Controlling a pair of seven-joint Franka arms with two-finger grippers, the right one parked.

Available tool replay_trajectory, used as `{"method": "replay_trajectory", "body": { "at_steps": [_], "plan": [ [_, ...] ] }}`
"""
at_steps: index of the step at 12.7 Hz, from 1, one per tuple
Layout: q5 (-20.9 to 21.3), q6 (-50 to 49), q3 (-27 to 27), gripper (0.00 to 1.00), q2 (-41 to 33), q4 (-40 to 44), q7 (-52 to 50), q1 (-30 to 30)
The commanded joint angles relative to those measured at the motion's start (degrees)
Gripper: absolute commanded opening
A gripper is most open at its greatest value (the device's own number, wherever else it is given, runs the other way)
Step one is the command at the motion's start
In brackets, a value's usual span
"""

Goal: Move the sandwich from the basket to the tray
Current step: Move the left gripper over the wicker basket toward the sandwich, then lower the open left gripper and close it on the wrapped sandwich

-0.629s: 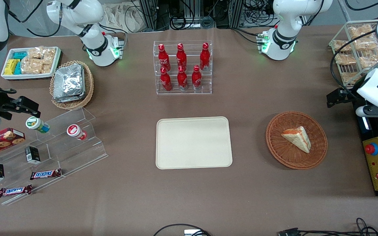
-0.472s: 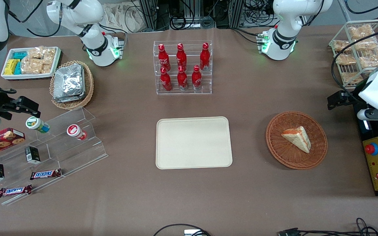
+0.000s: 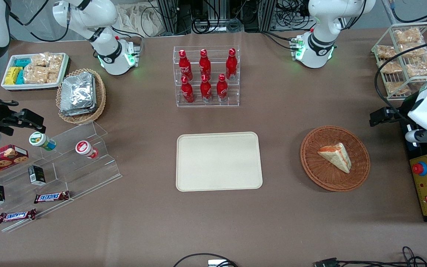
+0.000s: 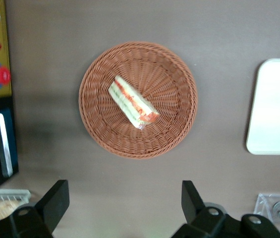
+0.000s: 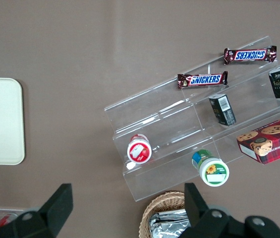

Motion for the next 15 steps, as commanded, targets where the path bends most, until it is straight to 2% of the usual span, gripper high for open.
{"method": "replay_trajectory", "body": {
  "at_steps": [1,5,10,15],
  "plan": [
    [-1.76,0.13,-0.21,1.00,0.43,-1.31,-13.31,0.41],
    [-2.91,5.04,-0.21,1.00,0.70,-6.67,-33.36,0.49],
    [-2.04,25.49,-0.30,1.00,1.40,-22.30,-54.20,0.32],
    [-1.68,43.53,-0.30,1.00,6.23,-32.61,-60.02,0.32]
  ]
}}
